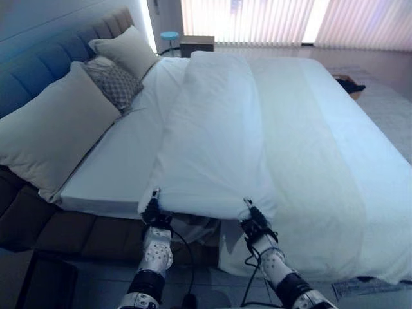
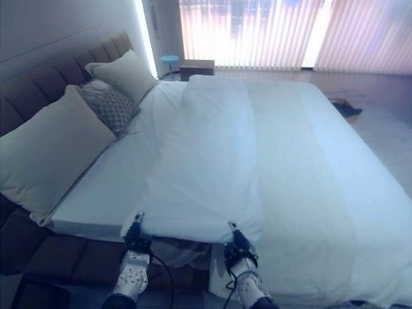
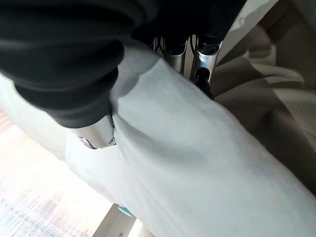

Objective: Make the bed

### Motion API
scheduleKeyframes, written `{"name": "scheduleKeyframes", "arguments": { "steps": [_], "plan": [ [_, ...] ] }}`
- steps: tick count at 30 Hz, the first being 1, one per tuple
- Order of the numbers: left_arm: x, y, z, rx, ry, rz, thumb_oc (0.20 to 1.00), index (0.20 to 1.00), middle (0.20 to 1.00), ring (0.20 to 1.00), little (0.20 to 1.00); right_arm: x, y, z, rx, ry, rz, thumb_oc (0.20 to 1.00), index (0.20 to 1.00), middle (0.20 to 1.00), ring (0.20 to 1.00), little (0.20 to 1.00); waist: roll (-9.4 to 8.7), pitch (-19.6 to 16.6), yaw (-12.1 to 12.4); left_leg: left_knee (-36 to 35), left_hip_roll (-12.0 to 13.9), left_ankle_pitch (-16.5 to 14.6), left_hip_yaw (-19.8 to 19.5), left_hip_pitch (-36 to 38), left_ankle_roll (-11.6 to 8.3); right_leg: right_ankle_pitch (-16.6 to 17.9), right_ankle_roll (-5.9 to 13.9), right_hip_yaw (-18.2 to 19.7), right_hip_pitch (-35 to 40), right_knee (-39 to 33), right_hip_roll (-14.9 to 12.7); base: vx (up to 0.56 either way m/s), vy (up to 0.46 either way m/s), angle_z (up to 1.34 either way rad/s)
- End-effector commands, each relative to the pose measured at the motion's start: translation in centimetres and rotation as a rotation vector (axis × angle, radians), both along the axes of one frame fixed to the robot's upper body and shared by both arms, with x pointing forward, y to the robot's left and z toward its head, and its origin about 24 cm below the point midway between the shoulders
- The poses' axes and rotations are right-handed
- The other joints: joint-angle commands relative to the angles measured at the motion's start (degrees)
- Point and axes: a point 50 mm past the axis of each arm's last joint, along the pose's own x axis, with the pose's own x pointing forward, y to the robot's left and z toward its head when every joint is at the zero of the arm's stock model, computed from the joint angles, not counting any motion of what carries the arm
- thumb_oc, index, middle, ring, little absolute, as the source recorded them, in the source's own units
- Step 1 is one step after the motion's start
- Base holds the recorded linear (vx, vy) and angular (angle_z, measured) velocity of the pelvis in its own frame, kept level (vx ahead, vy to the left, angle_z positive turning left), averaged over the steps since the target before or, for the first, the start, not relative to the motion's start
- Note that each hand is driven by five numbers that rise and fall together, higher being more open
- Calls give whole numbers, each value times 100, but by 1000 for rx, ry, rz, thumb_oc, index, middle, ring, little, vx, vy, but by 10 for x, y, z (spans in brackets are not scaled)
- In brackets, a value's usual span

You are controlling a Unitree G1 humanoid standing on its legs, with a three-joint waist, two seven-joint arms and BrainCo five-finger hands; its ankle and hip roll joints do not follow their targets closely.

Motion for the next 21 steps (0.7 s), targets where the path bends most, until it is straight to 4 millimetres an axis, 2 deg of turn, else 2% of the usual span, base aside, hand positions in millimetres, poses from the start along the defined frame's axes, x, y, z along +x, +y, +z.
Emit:
{"name": "scheduleKeyframes", "arguments": {
  "steps": [1, 2, 3, 4, 6, 9, 10, 11, 12, 13, 15, 16, 17, 18, 20, 21],
  "plan": [
    [-14, 56, 9, 97, -56, 166, 200, 200, 200, 200, 200, -3, -26, 1, -12, -20, -149, 200, 200, 200, 200, 200, -208, -25, 269, 665, -715, -341, 125, -331, -251, 400, 305, 154, -166, -372, -21, -177, 44, 69],
    [-16, 54, 8, 88, -49, 170, 200, 200, 200, 200, 200, -3, -29, 3, -29, -21, -150, 200, 200, 200, 200, 200, -227, 86, 313, 997, -726, -455, 73, -492, -265, 435, 314, 176, -211, -335, -66, -192, 108, 49],
    [-19, 54, 8, 66, -45, 199, 200, 200, 200, 200, 200, 0, -28, 5, -32, -28, -145, 200, 200, 200, 200, 200, -307, 156, 315, 1257, -403, -709, 226, -528, -179, 478, 375, 201, -244, -331, -211, -135, 94, 29],
    [-18, 54, 8, 66, -45, 199, 200, 200, 200, 200, 200, 0, -28, 6, -32, -28, -145, 200, 200, 200, 200, 200, -309, 137, 313, 1246, -405, -687, 226, -552, -177, 496, 375, 200, -269, -340, -213, -35, 161, -16],
    [-24, 62, 10, 81, -38, 238, 200, 200, 200, 200, 200, 11, -22, 19, -38, -82, -111, 200, 200, 200, 200, 200, -298, 53, 425, 885, -170, -674, -255, -397, -102, 510, 447, 463, -275, -434, -199, 43, 183, -42],
    [-19, 64, 21, 115, -76, 227, 200, 200, 200, 200, 200, 21, -21, 32, -66, -147, -65, 200, 200, 200, 200, 200, -258, -22, 413, 512, -54, -511, -339, -296, -99, 542, 476, 514, -290, -453, -239, 34, 141, -47],
    [-15, 65, 28, 133, -107, 219, 200, 200, 200, 200, 200, 27, -22, 43, -81, -205, -37, 200, 200, 200, 200, 200, -226, -54, 382, 285, -3, -488, -280, -174, -91, 507, 496, 507, -242, -453, -262, 85, 327, 4],
    [-4, 69, 51, 205, -202, 194, 200, 200, 200, 200, 200, 41, -27, 76, -129, -367, -5, 200, 200, 200, 200, 200, -209, -127, 322, 59, -60, -466, -288, -20, -61, 520, 543, 535, -240, -437, -347, 58, 260, 8],
    [-4, 69, 51, 205, -202, 193, 200, 200, 200, 200, 200, 41, -27, 76, -129, -367, -5, 200, 200, 200, 200, 200, -210, -134, 320, 51, -62, -447, -291, -34, -59, 535, 544, 533, -253, -446, -348, 44, 279, 6],
    [1, 76, 69, 255, -273, 197, 200, 200, 200, 200, 200, 48, -29, 99, -165, -484, 18, 200, 200, 200, 200, 200, -187, -154, 274, -41, -117, -450, -262, 66, -6, 560, 575, 608, -272, -418, -404, 22, 191, -9],
    [2, 84, 93, 327, -381, 201, 200, 200, 200, 200, 200, 52, -36, 130, -227, -645, 27, 200, 200, 200, 200, 200, -173, -182, 222, -93, -161, -490, -155, 152, 55, 623, 612, 694, -286, -420, -486, 52, 288, -18],
    [-3, 96, 129, 435, -546, 224, 200, 200, 200, 200, 200, 53, -46, 172, -303, -862, 21, 200, 200, 200, 200, 200, -150, -203, 201, -163, -215, -560, -21, 277, 128, 691, 671, 857, -304, -440, -553, 44, 243, -15],
    [-3, 96, 129, 435, -546, 224, 200, 200, 200, 200, 200, 53, -46, 172, -304, -862, 21, 200, 200, 200, 200, 200, -152, -211, 209, -168, -216, -543, -13, 262, 130, 712, 671, 865, -319, -450, -554, 62, 279, -37],
    [-9, 91, 152, 485, -666, 216, 200, 200, 200, 200, 200, 48, -49, 186, -331, -944, 0, 200, 200, 200, 200, 200, -132, -260, 176, -248, -248, -565, 86, 316, 175, 774, 713, 935, -353, -473, -599, 39, 166, -44],
    [-15, 93, 153, 490, -676, 227, 200, 200, 200, 200, 200, 43, -52, 189, -322, -978, -12, 200, 200, 200, 200, 200, -131, -277, 172, -304, -271, -569, 144, 367, 206, 798, 744, 1003, -367, -468, -625, 45, 157, -43],
    [-21, 96, 145, 461, -663, 249, 200, 200, 200, 200, 200, 36, -55, 188, -343, -992, -15, 200, 200, 200, 200, 200, -134, -306, 146, -414, -300, -560, 184, 428, 235, 833, 788, 1043, -402, -466, -662, 22, 122, -29]
  ]
}}
